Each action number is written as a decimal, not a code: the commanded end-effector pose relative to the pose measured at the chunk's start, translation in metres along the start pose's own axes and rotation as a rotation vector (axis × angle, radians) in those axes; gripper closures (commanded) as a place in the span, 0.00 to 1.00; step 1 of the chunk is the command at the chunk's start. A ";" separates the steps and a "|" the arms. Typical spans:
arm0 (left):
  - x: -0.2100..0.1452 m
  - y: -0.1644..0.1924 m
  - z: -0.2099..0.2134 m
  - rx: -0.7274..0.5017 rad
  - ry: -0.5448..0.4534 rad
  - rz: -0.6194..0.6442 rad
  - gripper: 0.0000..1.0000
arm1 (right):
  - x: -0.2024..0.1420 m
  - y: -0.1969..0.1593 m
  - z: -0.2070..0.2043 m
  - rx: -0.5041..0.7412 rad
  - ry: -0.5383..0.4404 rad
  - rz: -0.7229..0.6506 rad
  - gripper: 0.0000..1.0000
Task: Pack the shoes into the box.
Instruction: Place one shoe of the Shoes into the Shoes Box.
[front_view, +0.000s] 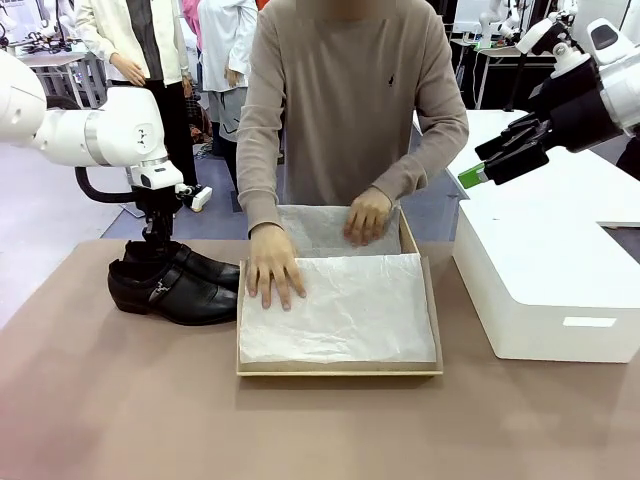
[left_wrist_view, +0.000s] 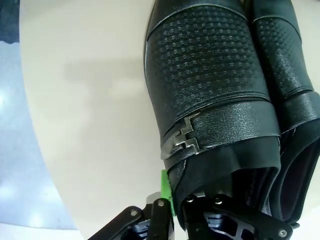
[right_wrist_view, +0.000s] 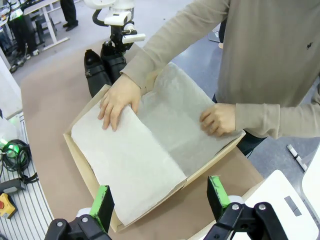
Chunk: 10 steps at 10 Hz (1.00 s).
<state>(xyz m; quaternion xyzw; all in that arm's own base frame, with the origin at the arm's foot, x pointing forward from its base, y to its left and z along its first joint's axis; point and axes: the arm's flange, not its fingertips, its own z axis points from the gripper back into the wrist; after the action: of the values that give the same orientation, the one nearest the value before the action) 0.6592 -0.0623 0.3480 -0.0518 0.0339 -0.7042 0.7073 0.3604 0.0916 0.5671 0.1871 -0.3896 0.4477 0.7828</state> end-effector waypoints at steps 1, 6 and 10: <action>-0.001 0.004 0.001 -0.014 -0.008 0.013 1.00 | 0.000 -0.003 -0.002 0.012 -0.020 0.018 0.00; -0.004 0.002 0.006 0.023 0.004 0.053 1.00 | 0.000 -0.003 -0.002 0.012 -0.020 0.018 0.00; -0.026 0.010 0.048 0.099 0.005 0.141 1.00 | 0.000 -0.003 -0.002 0.012 -0.020 0.018 0.00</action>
<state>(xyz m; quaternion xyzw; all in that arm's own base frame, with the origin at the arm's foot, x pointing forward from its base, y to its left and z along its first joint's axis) 0.6728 -0.0384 0.3788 -0.0262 0.0083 -0.6625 0.7486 0.3604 0.0916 0.5671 0.1870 -0.3895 0.4477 0.7828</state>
